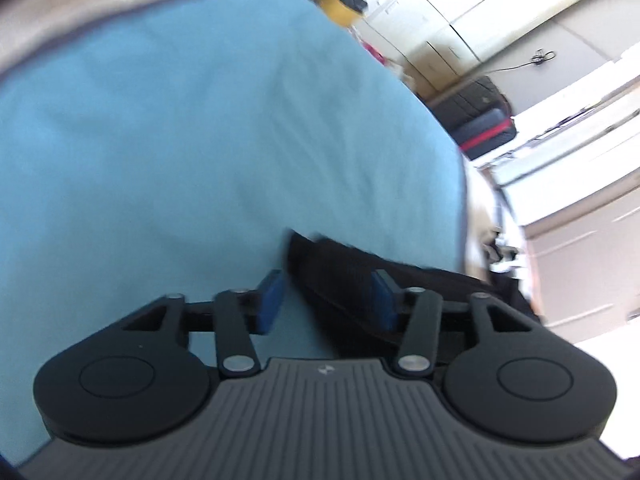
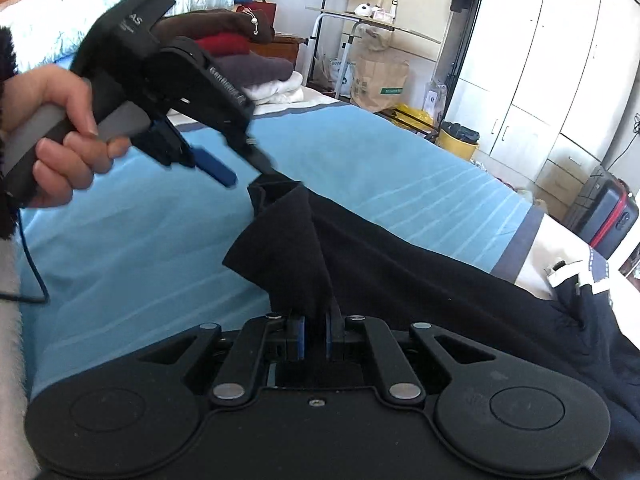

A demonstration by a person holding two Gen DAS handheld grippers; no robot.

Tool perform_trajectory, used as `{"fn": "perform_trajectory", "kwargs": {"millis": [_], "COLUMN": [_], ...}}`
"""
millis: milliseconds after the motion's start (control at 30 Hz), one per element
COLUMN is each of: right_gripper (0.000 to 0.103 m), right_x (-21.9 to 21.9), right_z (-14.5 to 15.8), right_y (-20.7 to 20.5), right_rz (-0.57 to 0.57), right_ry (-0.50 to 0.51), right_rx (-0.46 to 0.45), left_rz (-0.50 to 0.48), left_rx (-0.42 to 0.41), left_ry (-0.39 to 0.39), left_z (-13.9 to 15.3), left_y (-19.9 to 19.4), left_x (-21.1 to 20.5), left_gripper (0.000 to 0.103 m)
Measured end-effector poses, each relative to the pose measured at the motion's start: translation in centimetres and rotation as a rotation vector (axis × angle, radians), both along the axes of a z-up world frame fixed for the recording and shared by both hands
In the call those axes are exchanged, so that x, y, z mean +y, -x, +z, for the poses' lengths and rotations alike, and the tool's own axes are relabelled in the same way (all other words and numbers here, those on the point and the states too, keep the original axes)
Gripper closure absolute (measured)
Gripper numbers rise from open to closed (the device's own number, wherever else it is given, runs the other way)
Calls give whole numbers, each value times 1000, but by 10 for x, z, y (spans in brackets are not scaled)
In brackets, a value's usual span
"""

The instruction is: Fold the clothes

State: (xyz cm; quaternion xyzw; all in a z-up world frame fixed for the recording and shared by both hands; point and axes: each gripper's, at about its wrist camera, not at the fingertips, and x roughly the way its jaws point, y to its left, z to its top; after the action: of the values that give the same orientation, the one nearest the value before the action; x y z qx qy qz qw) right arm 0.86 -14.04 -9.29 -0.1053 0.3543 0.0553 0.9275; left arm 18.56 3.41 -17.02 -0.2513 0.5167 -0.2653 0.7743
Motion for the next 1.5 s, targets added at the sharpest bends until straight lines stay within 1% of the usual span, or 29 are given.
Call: {"fn": "perform_trajectory", "kwargs": {"millis": [67, 133, 233, 267, 300, 333, 400, 467, 500, 533, 567, 600, 633, 700, 800, 867, 967, 1000, 1067, 1133, 1200, 1267, 1300, 1333, 1367, 1400, 1433, 1467, 1500], "right_gripper": [95, 95, 95, 95, 95, 95, 95, 93, 81, 75, 75, 82, 98, 100, 100, 100, 102, 102, 102, 102, 99, 97, 93, 84, 78, 69, 63, 62, 59], "right_x": [-1, -3, -7, -10, -13, -16, -21, -21, -21, -20, -21, -22, -23, -21, -15, -8, 7, 14, 27, 33, 26, 9, -1, -11, -21, -31, -39, -47, -49], "right_z": [2, 4, 7, 9, 10, 11, 11, 3, -2, -8, -14, -20, -25, -19, 0, 14, 28, 29, 24, 15, 10, 12, 14, 17, 19, 20, 20, 19, 17], "right_y": [2, 3, 8, 11, 12, 14, 13, 6, 2, -2, -7, -12, -16, -13, 2, 15, 32, 36, 37, 34, 27, 23, 22, 20, 21, 21, 24, 27, 28], "right_rz": [6, 12, 11, 6, 0, -6, -23, -59, -84, -107, -118, -128, -137, -124, -64, 18, 141, 145, 118, 76, 27, -54, -90, -126, -158, -194, -211, -226, -215], "right_ry": [-12, -31, -67, -82, -98, -114, -130, -100, -77, -55, -55, -55, -56, -76, -165, -288, -431, -423, -324, -236, -236, -275, -298, -321, -346, -373, -415, -458, -497], "right_rx": [-3, -1, 0, -2, -7, -12, -17, -9, -6, -2, 12, 26, 38, 12, -34, -47, -51, -55, -71, -69, -28, -9, -7, -4, -5, -10, -13, -16, -2], "left_rz": [-7, -22, -50, -66, -85, -111, -132, -109, -98, -91, -88, -83, -74, -54, -5, 45, 112, 106, 95, 90, 76, 62, 55, 47, 40, 33, 26, 19, 11], "left_rx": [23, 33, 26, -9, -45, -82, -136, -154, -158, -166, -176, -183, -184, -178, -177, -225, -295, -279, -241, -185, -159, -133, -119, -106, -93, -80, -66, -53, -40], "left_ry": [1, 1, -10, -23, -35, -45, -21, 68, 110, 122, 115, 103, 85, 63, 34, 5, 38, 59, 92, 73, 35, -3, -22, -41, -60, -79, -98, -117, -136], "left_z": [-8, -17, -25, -21, -17, -13, -3, 5, 8, 11, 14, 17, 17, 19, 25, 37, 56, 56, 54, 43, 34, 26, 21, 17, 13, 8, 4, 0, -4], "left_y": [-1, -2, 0, 2, 5, 6, 10, 12, 13, 14, 16, 18, 19, 20, 24, 31, 37, 35, 30, 26, 24, 22, 21, 20, 19, 18, 17, 16, 15], "left_x": [-8, -19, -34, -37, -40, -41, -41, -36, -34, -32, -32, -31, -31, -26, -12, 5, 39, 46, 56, 52, 42, 33, 29, 24, 19, 15, 10, 6, 1], "left_gripper": [53, 43, 42, 48, 62, 98, 97, 97, 97, 97, 97, 97, 97, 97, 100, 103, 103, 103, 103, 103, 102, 100, 99, 93, 82, 74, 59, 48, 43]}}
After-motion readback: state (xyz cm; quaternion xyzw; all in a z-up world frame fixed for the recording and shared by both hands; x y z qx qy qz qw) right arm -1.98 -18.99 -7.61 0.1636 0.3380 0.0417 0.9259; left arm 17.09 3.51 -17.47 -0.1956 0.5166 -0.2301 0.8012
